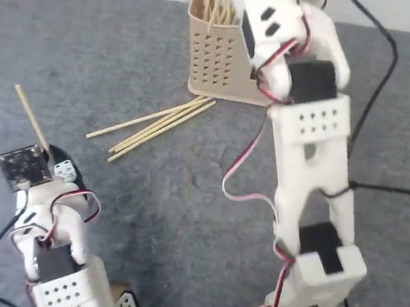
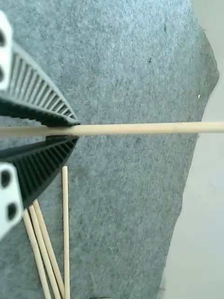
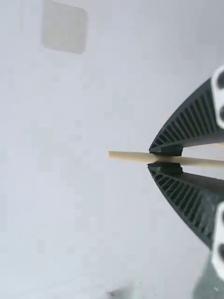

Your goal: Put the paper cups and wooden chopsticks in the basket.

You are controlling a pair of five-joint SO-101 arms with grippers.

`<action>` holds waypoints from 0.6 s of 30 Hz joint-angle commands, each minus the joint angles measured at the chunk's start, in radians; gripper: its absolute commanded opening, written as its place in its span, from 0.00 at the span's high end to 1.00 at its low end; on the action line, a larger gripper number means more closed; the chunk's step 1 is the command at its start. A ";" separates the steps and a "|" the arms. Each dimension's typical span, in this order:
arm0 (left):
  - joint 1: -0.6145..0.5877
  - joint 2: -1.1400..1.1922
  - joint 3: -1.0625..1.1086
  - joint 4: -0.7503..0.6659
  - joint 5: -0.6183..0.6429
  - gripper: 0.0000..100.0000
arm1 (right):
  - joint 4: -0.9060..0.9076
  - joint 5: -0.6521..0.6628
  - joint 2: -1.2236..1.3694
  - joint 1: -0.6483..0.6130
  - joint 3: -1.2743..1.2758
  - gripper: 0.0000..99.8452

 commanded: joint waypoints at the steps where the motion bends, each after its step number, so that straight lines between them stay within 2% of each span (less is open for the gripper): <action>1: 0.003 -0.008 -0.001 -0.002 -0.008 0.99 | -0.225 0.015 0.045 0.038 -0.005 0.99; 4: 0.003 -0.008 0.001 -0.002 -0.008 0.99 | -0.300 0.015 0.110 0.048 -0.005 0.99; 9: 0.002 -0.008 0.005 -0.025 -0.008 0.99 | -0.294 0.015 0.185 0.059 -0.005 0.99; 15: 0.002 -0.008 0.012 -0.029 -0.008 0.99 | -0.062 0.046 0.203 0.053 -0.005 0.99; 18: 0.002 -0.008 0.012 -0.029 -0.008 0.99 | 0.016 0.052 0.206 0.051 -0.005 0.91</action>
